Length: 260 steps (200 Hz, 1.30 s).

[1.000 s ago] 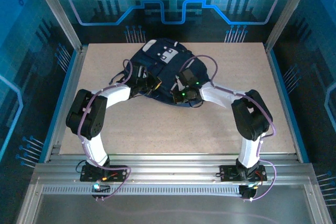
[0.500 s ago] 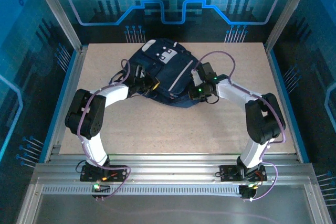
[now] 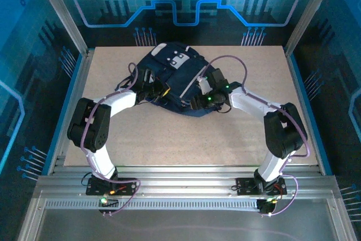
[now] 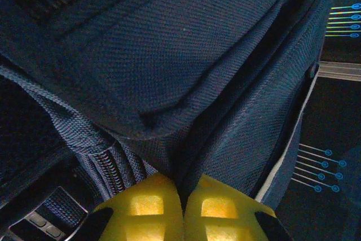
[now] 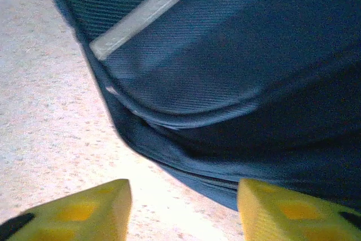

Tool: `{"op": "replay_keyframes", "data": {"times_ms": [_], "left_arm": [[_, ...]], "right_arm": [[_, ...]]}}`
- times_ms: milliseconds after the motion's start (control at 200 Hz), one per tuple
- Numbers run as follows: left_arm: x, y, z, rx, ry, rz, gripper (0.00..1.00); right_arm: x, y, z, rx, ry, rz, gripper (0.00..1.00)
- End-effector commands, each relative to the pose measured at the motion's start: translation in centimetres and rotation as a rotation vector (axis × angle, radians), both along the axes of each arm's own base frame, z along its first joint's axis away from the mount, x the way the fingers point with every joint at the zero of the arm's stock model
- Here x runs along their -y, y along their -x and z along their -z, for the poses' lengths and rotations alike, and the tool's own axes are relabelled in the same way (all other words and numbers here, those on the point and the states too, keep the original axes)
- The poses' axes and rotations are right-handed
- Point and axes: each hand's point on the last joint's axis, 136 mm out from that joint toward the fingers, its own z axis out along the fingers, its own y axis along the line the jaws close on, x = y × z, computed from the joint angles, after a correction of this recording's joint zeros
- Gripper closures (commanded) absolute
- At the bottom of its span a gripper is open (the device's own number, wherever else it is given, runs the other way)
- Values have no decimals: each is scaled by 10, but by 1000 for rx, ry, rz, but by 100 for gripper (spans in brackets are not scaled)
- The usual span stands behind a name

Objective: Pack the student bag

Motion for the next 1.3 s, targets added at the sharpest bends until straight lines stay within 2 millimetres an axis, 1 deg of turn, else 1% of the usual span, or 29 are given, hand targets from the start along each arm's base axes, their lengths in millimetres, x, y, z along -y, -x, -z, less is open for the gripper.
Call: {"op": "replay_keyframes", "data": {"times_ms": [0,75,185,360,440,550,630,740,845,925,1016,1166,1226,1296], "left_arm": [[0,-5,-41,97,39,-1,100],[3,-4,-43,98,44,1,100],[8,-3,-46,104,55,9,100],[15,-1,-45,101,74,18,100],[17,0,-44,99,80,18,100],[17,1,-42,95,83,13,100],[17,0,-41,96,87,6,100],[16,-1,-39,96,85,-5,100],[14,-1,-38,96,86,-21,100],[14,-1,-39,101,92,-28,100],[16,-1,-39,103,95,-25,100],[18,0,-39,102,101,-20,100],[18,2,-39,101,101,-20,100],[17,3,-40,104,100,-20,100]], "right_arm": [[-26,-9,-9,29,-60,-26,41],[-35,-12,-3,23,-64,-30,38],[-46,-20,6,30,-66,-23,36],[-61,-34,6,69,-95,-6,36],[-71,-32,1,42,-141,-32,38],[-82,-22,-8,17,-198,-69,43],[-83,-12,-8,-29,-222,-75,45],[-81,0,-4,-61,-233,-69,45],[-78,10,-2,-76,-238,-57,46],[-78,14,-1,-66,-238,-56,45],[-82,12,4,-60,-229,-61,45],[-90,2,16,-44,-176,-54,46],[-87,-3,21,-30,-124,-31,46],[-74,-12,29,-2,-18,40,47]]}}
